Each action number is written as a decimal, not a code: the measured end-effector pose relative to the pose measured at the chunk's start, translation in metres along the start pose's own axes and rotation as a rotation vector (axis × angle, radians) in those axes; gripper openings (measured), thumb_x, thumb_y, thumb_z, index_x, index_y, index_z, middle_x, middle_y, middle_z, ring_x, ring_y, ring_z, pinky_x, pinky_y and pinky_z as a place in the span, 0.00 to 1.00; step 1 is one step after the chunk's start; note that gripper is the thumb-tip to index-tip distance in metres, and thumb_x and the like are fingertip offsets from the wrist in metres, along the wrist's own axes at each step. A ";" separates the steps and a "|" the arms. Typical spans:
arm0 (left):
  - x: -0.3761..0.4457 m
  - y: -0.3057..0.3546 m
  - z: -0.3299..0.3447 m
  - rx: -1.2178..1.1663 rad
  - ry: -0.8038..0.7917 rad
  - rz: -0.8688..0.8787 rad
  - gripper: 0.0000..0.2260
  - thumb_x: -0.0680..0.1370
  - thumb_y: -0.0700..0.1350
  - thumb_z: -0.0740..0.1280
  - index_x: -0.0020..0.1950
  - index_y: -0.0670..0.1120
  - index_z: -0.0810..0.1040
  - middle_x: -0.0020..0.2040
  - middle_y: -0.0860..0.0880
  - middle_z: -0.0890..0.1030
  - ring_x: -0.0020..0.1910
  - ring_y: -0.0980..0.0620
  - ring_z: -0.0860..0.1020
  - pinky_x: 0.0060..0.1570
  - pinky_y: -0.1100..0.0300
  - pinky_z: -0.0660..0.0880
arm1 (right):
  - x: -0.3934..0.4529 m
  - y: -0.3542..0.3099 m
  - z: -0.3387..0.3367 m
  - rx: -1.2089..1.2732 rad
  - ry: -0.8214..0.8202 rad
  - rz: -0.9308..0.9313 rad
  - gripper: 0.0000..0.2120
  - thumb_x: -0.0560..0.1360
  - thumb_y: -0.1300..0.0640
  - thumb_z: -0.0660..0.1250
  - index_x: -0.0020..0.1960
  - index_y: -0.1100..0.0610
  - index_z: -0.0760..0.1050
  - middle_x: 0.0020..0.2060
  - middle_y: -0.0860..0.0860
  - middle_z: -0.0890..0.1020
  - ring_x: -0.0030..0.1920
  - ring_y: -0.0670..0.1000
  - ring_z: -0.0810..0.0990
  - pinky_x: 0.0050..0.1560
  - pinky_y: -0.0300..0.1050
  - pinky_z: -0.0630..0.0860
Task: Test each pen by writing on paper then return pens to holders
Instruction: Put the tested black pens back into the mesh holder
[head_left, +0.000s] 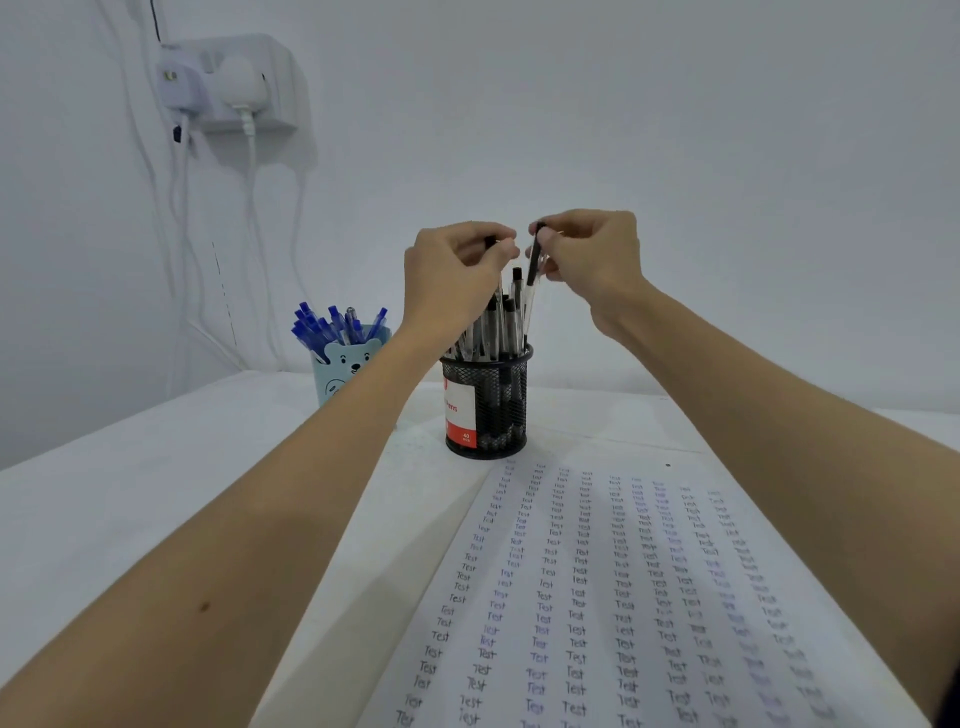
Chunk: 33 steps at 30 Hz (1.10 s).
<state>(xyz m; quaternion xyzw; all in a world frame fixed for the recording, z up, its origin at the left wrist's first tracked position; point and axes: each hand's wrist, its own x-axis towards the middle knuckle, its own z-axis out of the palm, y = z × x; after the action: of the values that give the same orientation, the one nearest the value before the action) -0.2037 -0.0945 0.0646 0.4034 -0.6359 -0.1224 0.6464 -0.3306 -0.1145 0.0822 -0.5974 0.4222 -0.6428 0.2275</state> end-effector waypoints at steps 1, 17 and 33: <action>0.001 0.000 -0.001 0.010 -0.003 -0.008 0.03 0.74 0.41 0.70 0.45 0.48 0.83 0.41 0.50 0.84 0.41 0.59 0.81 0.47 0.72 0.74 | 0.000 -0.001 0.001 -0.044 -0.020 -0.028 0.07 0.74 0.65 0.65 0.43 0.58 0.81 0.32 0.50 0.81 0.28 0.46 0.77 0.35 0.36 0.76; -0.021 -0.004 -0.015 0.573 -0.322 0.036 0.15 0.81 0.55 0.55 0.53 0.54 0.81 0.53 0.47 0.81 0.55 0.45 0.76 0.48 0.55 0.70 | -0.033 0.025 0.003 -0.088 -0.169 0.105 0.04 0.75 0.53 0.66 0.43 0.51 0.79 0.38 0.47 0.80 0.39 0.49 0.78 0.35 0.35 0.70; -0.046 0.004 -0.014 0.519 -0.184 0.258 0.17 0.81 0.48 0.57 0.70 0.49 0.69 0.74 0.49 0.64 0.74 0.51 0.58 0.72 0.53 0.51 | -0.043 0.006 -0.025 -0.266 -0.124 0.158 0.13 0.77 0.50 0.64 0.53 0.60 0.78 0.50 0.53 0.81 0.48 0.50 0.76 0.47 0.42 0.71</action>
<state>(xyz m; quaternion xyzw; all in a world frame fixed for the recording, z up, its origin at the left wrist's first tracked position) -0.1991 -0.0562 0.0357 0.4581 -0.7479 0.0913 0.4717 -0.3483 -0.0762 0.0541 -0.6255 0.5346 -0.5232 0.2217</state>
